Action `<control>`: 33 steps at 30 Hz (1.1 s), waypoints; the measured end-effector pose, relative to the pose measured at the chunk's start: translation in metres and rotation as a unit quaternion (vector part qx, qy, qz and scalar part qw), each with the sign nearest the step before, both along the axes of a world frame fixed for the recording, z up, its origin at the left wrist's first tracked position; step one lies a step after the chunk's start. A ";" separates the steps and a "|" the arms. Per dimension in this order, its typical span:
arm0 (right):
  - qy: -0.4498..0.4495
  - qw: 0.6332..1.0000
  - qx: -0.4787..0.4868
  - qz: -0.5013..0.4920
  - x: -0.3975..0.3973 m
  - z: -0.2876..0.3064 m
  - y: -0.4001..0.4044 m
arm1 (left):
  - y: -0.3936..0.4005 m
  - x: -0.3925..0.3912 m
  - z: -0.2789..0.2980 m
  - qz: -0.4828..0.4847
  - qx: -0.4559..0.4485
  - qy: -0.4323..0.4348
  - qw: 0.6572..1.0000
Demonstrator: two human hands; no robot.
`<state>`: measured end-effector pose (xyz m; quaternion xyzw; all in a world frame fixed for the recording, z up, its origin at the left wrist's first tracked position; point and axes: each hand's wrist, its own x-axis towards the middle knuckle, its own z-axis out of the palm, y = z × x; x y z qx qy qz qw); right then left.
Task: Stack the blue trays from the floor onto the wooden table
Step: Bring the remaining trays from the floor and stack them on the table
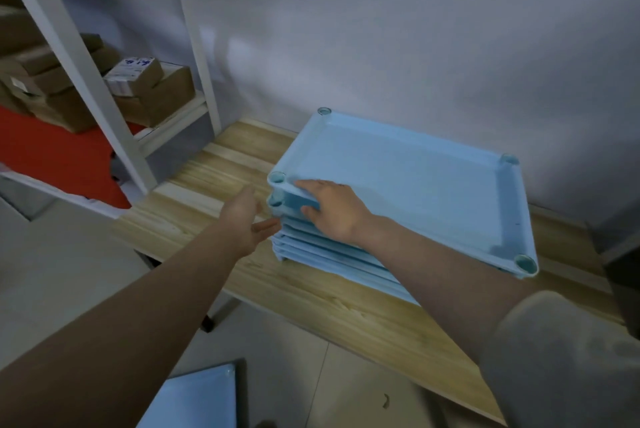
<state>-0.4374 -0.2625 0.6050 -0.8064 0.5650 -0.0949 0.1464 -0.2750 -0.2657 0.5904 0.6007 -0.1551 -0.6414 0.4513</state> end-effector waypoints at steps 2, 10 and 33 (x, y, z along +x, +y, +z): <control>-0.024 1.000 0.009 -0.019 0.011 0.001 -0.006 | -0.009 0.004 0.002 -0.039 -0.007 0.009 0.999; -0.111 0.990 0.022 -0.086 0.023 -0.005 -0.016 | -0.037 0.018 -0.011 -0.134 0.012 0.023 0.991; -0.107 0.991 0.027 -0.068 0.029 -0.003 -0.010 | -0.049 0.027 -0.027 -0.181 -0.034 -0.014 0.983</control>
